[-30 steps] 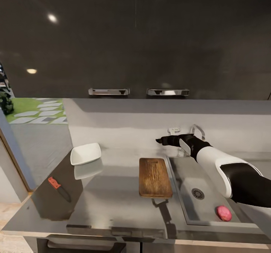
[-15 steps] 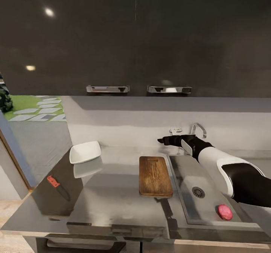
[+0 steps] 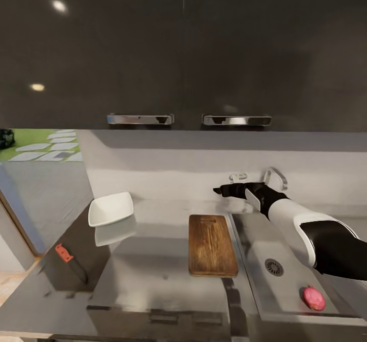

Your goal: In the kitchen, take the Vidalia onion out of the sink, dice it on the chopping board with the paring knife, put the diced onion into the bowl on the countertop, then place both the paring knife and the chopping board into the sink.

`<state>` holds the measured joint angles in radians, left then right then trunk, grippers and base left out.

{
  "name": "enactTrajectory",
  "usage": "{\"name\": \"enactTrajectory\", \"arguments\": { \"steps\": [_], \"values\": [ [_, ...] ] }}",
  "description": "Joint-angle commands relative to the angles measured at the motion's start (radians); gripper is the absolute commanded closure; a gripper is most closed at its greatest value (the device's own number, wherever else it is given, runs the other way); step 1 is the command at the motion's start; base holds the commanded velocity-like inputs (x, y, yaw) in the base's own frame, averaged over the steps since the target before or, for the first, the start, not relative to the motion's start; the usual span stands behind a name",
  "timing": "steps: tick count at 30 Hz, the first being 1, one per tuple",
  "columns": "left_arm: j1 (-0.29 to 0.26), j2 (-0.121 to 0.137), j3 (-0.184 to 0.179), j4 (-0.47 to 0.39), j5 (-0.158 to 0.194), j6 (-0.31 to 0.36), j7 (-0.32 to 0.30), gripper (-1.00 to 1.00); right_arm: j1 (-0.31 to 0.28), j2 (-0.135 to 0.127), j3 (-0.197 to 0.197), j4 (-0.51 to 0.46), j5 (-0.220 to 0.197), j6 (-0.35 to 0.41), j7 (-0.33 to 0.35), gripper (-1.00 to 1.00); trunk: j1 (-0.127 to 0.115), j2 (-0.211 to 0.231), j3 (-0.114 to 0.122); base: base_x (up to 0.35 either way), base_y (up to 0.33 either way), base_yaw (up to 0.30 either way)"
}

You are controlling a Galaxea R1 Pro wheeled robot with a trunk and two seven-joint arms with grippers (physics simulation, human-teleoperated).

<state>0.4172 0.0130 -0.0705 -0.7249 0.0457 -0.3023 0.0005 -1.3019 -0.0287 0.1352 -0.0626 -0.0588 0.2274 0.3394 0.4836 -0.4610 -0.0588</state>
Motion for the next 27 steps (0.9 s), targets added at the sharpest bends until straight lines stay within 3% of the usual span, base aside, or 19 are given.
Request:
{"name": "enactTrajectory", "arguments": {
  "steps": [1, 27],
  "values": [
    [0.0, 0.001, -0.003, -0.001, 0.005, -0.001, 0.0, -1.0, -0.001, -0.001, 0.007, 0.0, -0.006, 0.006, 0.003, -1.0, 0.001, -0.002, -0.004, 0.18, 0.0, 0.0],
    [0.0, -0.011, -0.005, 0.011, 0.005, -0.001, 0.0, -1.0, 0.032, -0.004, 0.007, 0.041, -0.003, 0.006, 0.003, -1.0, 0.001, -0.002, -0.046, 0.021, 0.0, 0.0]
  ]
}}
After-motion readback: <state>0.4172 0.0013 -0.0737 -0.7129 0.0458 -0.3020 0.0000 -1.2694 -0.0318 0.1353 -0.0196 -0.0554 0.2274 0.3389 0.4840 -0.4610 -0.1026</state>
